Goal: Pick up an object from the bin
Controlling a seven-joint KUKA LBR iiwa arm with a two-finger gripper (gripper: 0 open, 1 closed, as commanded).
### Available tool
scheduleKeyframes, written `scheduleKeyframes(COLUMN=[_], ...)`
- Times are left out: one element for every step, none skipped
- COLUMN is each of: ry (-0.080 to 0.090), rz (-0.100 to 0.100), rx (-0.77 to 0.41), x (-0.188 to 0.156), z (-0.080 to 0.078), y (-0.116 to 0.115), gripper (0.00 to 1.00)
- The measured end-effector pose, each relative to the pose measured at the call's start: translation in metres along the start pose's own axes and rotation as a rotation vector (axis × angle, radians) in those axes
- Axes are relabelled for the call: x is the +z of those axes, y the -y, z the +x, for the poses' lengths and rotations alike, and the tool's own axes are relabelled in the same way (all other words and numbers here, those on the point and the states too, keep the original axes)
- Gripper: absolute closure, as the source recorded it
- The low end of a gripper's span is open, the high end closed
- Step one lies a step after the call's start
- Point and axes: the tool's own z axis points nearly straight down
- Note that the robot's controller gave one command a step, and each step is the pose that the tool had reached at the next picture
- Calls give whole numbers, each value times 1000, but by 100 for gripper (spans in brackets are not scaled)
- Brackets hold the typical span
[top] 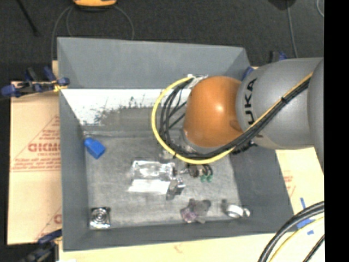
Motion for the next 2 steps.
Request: scheduleKeyframes(ry=[12, 11], rz=[-8, -7], rx=[173, 178], x=[66, 66], z=[-64, -65], y=[16, 17], gripper=[0, 100])
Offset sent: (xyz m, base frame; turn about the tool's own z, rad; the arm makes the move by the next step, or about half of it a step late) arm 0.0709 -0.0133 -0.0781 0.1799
